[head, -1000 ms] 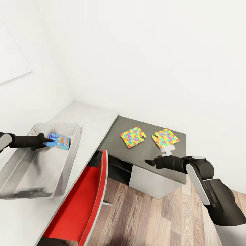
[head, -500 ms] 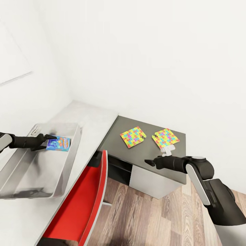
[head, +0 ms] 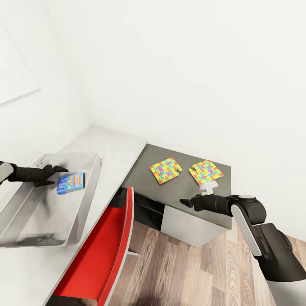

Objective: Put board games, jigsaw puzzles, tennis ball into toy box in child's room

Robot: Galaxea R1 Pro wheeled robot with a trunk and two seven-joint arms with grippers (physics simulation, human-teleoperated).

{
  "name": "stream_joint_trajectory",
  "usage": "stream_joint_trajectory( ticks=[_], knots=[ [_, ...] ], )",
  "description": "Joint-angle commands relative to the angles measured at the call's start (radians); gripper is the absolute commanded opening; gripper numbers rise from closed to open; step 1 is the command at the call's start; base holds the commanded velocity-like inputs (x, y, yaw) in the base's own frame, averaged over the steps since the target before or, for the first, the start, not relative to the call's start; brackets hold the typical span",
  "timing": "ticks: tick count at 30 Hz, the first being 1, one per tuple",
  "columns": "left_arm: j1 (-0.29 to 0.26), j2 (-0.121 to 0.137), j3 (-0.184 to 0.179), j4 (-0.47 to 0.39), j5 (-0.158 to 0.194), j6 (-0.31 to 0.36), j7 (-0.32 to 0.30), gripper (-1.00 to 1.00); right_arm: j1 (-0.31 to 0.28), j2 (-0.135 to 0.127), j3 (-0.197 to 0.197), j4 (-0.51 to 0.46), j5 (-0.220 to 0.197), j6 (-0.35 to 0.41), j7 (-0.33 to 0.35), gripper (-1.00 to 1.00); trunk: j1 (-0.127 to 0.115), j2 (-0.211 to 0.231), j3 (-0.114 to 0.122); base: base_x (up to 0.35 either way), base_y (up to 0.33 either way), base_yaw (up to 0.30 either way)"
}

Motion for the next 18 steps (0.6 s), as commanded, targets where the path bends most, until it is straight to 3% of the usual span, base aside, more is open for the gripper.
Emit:
stream_joint_trajectory(
  ticks=[1, 8, 11, 13, 14, 15, 17, 18],
  knots=[
    [-0.003, 0.0, -0.004, 0.0, -0.003, 0.007, -0.005, 1.0, -0.001, -0.001, 0.001, -0.001, 0.005, 0.003, 0.006, 1.0, 0.001, -0.002, -0.002, 0.0, 0.0, 0.0],
    [-0.01, -0.004, 0.004, -0.046, 0.012, 0.026, -0.006, 1.0, 0.002, -0.001, 0.001, -0.001, 0.005, -0.001, 0.007, 1.0, 0.001, -0.002, -0.002, 0.0, 0.0, 0.0],
    [-0.002, 0.006, 0.036, -0.144, 0.032, 0.034, -0.008, 1.0, 0.004, -0.002, 0.0, -0.001, 0.005, -0.009, 0.015, 1.0, 0.001, -0.002, -0.002, 0.0, 0.0, 0.0],
    [0.019, 0.029, 0.065, -0.249, 0.042, 0.056, -0.006, 1.0, 0.005, -0.003, -0.001, -0.001, 0.005, -0.027, 0.039, 1.0, 0.001, -0.002, -0.002, 0.0, 0.0, 0.0],
    [0.043, 0.044, 0.1, -0.341, 0.045, 0.079, -0.003, 1.0, 0.005, -0.003, -0.001, -0.001, 0.005, -0.051, 0.061, 1.0, 0.001, -0.002, -0.002, 0.0, 0.0, 0.0],
    [0.043, 0.044, 0.1, -0.341, 0.045, 0.079, -0.003, 1.0, 0.005, -0.003, -0.001, -0.001, 0.005, -0.051, 0.061, 1.0, 0.001, -0.002, -0.002, 0.0, 0.0, 0.0],
    [0.086, 0.068, 0.211, -0.483, 0.045, 0.122, 0.008, 1.0, 0.005, -0.003, -0.002, -0.001, 0.006, -0.078, 0.084, 1.0, 0.001, -0.002, -0.002, 0.0, 0.0, 0.0],
    [0.096, 0.073, 0.242, -0.509, 0.046, 0.13, 0.015, 1.0, 0.005, -0.003, -0.003, -0.001, 0.006, -0.081, 0.088, 1.0, 0.001, -0.002, -0.002, 0.0, 0.0, 0.0]
  ],
)
